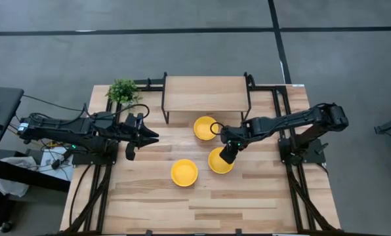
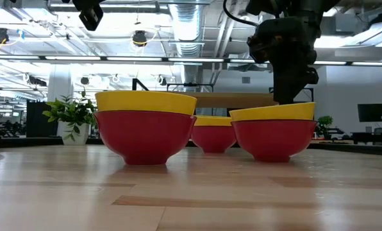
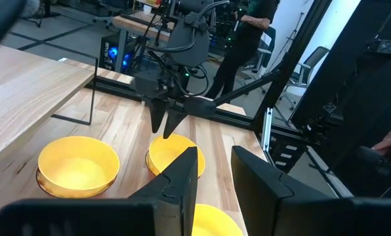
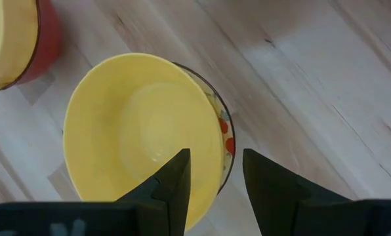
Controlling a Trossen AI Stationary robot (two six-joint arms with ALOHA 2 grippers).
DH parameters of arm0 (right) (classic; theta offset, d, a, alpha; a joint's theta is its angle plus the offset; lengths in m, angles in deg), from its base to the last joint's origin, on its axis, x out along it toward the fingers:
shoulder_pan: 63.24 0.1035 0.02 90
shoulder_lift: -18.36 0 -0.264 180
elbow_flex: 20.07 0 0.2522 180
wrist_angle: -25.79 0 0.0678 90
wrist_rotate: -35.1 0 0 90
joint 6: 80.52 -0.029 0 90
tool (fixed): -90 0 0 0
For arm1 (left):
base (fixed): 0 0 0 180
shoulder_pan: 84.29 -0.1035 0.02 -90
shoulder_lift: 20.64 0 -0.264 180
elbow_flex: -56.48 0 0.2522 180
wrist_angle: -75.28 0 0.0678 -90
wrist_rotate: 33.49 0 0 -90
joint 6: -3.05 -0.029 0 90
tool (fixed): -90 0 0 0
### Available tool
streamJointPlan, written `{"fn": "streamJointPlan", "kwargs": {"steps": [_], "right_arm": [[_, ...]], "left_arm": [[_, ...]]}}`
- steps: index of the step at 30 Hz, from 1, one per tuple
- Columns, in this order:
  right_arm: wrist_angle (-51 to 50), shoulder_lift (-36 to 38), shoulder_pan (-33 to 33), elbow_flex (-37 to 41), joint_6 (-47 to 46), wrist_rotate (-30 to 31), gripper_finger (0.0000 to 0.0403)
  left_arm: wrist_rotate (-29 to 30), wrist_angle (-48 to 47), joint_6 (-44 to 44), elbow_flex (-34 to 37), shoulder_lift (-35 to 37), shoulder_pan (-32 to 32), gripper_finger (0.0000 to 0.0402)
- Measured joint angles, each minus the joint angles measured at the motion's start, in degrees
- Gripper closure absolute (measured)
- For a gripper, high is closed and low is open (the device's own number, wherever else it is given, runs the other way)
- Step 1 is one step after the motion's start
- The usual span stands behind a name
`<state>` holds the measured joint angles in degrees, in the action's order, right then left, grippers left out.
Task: Pick & Place Mini bowls
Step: Put the middle yellow bowl on the shelf
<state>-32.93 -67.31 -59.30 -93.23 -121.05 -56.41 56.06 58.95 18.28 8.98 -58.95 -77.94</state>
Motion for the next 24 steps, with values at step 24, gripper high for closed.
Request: {"fn": "streamJointPlan", "kwargs": {"steps": [24], "right_arm": [[0.42,-2.71,1.18,0.0,0.46,0.03,0.0274]], "left_arm": [[0.0,0.01,0.02,0.02,-0.02,0.0,0.0309]]}}
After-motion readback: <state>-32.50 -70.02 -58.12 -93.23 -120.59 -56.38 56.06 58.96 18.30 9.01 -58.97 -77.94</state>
